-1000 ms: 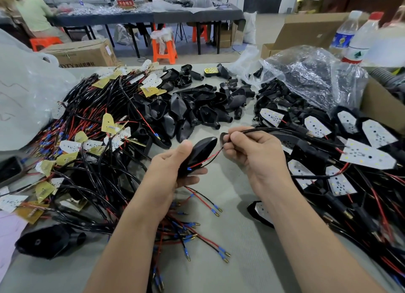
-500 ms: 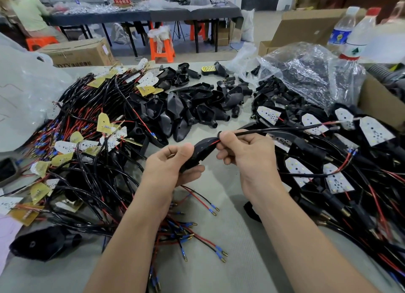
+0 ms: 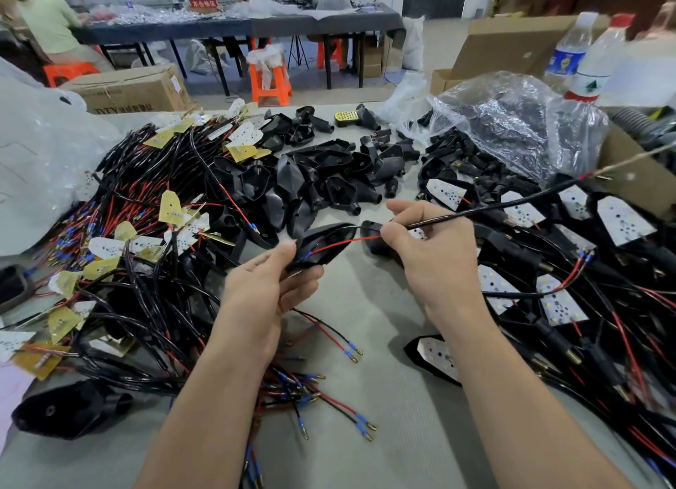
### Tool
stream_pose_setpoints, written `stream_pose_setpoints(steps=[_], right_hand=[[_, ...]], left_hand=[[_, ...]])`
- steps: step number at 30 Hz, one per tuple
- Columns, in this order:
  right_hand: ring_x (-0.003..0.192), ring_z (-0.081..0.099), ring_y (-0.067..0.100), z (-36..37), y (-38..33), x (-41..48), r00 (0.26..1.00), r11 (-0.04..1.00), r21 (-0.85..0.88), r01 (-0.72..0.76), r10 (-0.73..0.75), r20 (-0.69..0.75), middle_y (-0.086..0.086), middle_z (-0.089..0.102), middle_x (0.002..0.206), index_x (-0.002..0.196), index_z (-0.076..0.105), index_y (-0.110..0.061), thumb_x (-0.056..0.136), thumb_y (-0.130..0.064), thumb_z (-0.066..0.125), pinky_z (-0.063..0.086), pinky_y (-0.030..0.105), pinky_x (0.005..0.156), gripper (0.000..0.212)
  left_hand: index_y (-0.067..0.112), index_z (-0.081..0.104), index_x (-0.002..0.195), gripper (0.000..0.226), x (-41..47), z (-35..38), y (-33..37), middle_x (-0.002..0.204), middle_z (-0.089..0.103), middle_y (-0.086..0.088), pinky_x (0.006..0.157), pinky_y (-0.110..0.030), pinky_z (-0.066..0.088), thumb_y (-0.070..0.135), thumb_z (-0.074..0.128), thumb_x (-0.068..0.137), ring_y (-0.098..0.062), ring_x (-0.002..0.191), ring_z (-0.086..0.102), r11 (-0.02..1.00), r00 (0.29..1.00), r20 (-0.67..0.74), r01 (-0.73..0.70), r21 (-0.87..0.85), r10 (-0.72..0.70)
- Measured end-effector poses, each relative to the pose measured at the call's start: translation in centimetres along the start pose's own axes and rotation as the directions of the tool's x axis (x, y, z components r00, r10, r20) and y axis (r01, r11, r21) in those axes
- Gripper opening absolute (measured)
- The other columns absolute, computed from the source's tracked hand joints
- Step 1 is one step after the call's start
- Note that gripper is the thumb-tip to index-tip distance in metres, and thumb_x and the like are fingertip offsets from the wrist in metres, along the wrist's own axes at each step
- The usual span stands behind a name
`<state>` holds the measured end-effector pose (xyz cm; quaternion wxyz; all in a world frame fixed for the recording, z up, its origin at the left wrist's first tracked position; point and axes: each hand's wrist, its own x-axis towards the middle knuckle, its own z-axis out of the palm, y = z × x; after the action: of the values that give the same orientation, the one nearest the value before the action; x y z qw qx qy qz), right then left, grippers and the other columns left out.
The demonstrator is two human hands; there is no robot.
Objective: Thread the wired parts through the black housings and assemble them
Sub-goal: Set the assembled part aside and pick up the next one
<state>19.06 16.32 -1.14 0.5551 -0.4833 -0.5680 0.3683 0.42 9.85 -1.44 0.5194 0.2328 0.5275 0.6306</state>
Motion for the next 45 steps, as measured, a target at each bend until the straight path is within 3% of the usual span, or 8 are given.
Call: stream_pose_setpoints(steps=[5, 13, 20, 25, 27, 34, 39, 45], right_hand=[[0.084, 0.072, 0.014, 1.4, -0.1, -0.8, 0.996, 0.995, 0.102, -0.011, 0.002, 0.089, -0.011, 0.077, 0.100, 0.068, 0.074, -0.017, 0.070, -0.017, 0.074, 0.053, 0.030, 0.072, 0.002], [0.070, 0.066, 0.016, 1.3, -0.5, -1.0, 0.962, 0.950, 0.253, -0.182, 0.119, 0.244, 0.003, 0.071, 0.072, 0.062, 0.073, -0.017, 0.071, -0.009, 0.078, 0.058, 0.035, 0.074, 0.013], [0.055, 0.054, 0.016, 1.1, -0.3, -0.9, 0.984, 0.974, 0.158, -0.164, 0.150, 0.100, 0.010, 0.065, 0.058, 0.060, 0.069, -0.010, 0.067, -0.004, 0.075, 0.043, 0.031, 0.059, 0.011], [0.106, 0.066, 0.006, 0.5, -0.7, -1.1, 0.884, 0.939, 0.218, -0.266, 0.147, 0.445, -0.001, 0.077, 0.088, 0.070, 0.076, -0.010, 0.066, -0.008, 0.079, 0.051, 0.030, 0.090, 0.005], [0.126, 0.060, 0.006, 0.5, -1.0, -1.1, 0.861, 0.860, 0.361, -0.360, 0.157, 0.485, 0.002, 0.078, 0.106, 0.078, 0.079, -0.008, 0.066, -0.001, 0.082, 0.054, 0.029, 0.096, 0.014], [0.097, 0.068, 0.027, 0.0, -1.0, -0.7, 0.899, 0.853, 0.364, -0.375, 0.239, 0.367, 0.017, 0.075, 0.105, 0.111, 0.073, -0.003, 0.078, 0.025, 0.064, 0.053, 0.039, 0.099, 0.044], [0.082, 0.073, 0.025, -1.3, -1.0, 0.9, 0.884, 0.603, 0.668, -0.436, 0.427, 0.192, 0.021, 0.071, 0.103, 0.099, 0.072, -0.001, 0.082, 0.022, 0.061, 0.062, 0.034, 0.087, 0.031], [0.091, 0.067, 0.034, -0.5, -1.8, 0.3, 0.874, 0.459, 0.762, -0.456, 0.391, 0.288, 0.022, 0.064, 0.099, 0.111, 0.060, 0.000, 0.079, 0.024, 0.057, 0.064, 0.041, 0.081, 0.040]], left_hand=[[0.009, 0.081, 0.087, 0.031, -0.1, 0.2, -0.1, 0.085, 0.078, -0.017, 0.054, -0.020, 0.057, 0.028, 0.062, 0.102, -0.017, 0.068, 0.076, 0.999, 1.000, 0.007, -0.020, 0.043, 0.020], [0.017, 0.084, 0.082, 0.030, -0.4, 0.2, 0.3, 0.085, 0.079, -0.011, 0.058, -0.020, 0.058, 0.043, 0.069, 0.080, -0.013, 0.067, 0.075, 0.998, 0.995, 0.088, -0.059, 0.026, 0.057], [0.015, 0.085, 0.087, 0.040, -0.3, 0.0, 0.3, 0.099, 0.080, -0.014, 0.065, -0.021, 0.060, 0.000, 0.050, 0.102, -0.018, 0.085, 0.079, 1.000, 0.986, 0.167, -0.002, -0.020, 0.005], [0.017, 0.085, 0.086, 0.029, -0.3, -0.2, 0.3, 0.076, 0.074, -0.006, 0.053, -0.019, 0.053, 0.009, 0.060, 0.099, -0.011, 0.058, 0.067, 0.994, 0.989, 0.140, -0.064, 0.085, 0.051], [0.016, 0.083, 0.079, 0.027, -0.2, -0.4, 0.0, 0.063, 0.064, -0.003, 0.042, -0.018, 0.041, 0.010, 0.064, 0.098, -0.010, 0.046, 0.052, 0.981, 0.994, 0.084, -0.082, 0.175, 0.068], [0.026, 0.080, 0.087, 0.025, -0.4, -0.5, -0.2, 0.058, 0.068, 0.000, 0.045, -0.019, 0.049, 0.009, 0.066, 0.098, -0.010, 0.046, 0.061, 0.839, 0.865, -0.200, -0.352, 0.414, 0.461], [0.023, 0.080, 0.092, 0.026, -0.4, -1.7, 1.3, 0.053, 0.065, 0.002, 0.042, -0.021, 0.045, 0.004, 0.063, 0.095, -0.012, 0.042, 0.055, 0.891, 0.764, -0.468, -0.430, 0.145, 0.445], [0.014, 0.080, 0.100, 0.021, -0.3, -3.0, 2.2, 0.054, 0.065, 0.004, 0.047, -0.022, 0.045, 0.006, 0.063, 0.091, -0.011, 0.046, 0.056, 0.850, 0.648, -0.624, -0.524, 0.052, 0.437]])
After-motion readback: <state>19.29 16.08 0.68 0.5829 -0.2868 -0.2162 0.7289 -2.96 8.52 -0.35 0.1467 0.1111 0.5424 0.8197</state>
